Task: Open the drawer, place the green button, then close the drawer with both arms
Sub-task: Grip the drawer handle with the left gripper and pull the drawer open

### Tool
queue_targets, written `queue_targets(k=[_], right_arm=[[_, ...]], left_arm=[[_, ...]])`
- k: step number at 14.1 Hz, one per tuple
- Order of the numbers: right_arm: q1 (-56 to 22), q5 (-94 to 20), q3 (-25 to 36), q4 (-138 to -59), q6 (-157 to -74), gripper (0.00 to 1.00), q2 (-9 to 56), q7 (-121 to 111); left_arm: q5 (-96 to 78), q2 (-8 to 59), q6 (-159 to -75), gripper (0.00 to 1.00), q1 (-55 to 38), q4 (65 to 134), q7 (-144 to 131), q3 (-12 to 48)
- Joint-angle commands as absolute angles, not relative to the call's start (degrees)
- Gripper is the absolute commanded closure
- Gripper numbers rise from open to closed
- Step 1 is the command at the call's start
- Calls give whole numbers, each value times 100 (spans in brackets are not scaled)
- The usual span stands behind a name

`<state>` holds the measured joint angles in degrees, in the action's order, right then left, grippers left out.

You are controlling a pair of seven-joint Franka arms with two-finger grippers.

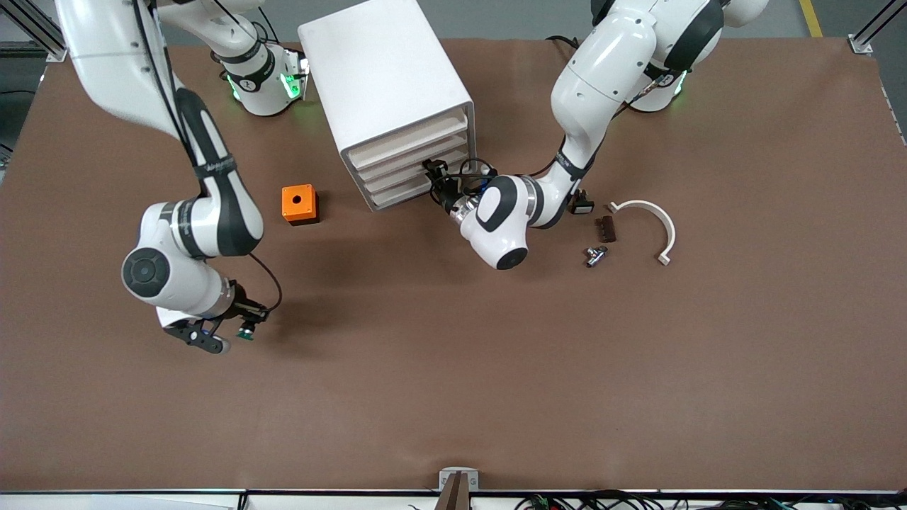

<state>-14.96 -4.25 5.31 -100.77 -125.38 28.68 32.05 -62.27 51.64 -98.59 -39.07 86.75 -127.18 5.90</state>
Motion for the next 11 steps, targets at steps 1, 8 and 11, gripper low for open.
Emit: queue_targets(k=[1,8,11], right_arm=[[-1967,-483,571,-10239,-12157,100,2392,4110],[-2978,-519,562,-10292,-11698,100,1864,6158],[-3365,-606,562,-10669,-11847,100,1636,6845]], left_arm=[[-6346,5203,-9782,98,-3929,8578,-12779,571],[-6293,5247,-9791,93,-3403,8271,-12701,334],[-6267,5335,-9826,93,-3156,7999,-12482,325]])
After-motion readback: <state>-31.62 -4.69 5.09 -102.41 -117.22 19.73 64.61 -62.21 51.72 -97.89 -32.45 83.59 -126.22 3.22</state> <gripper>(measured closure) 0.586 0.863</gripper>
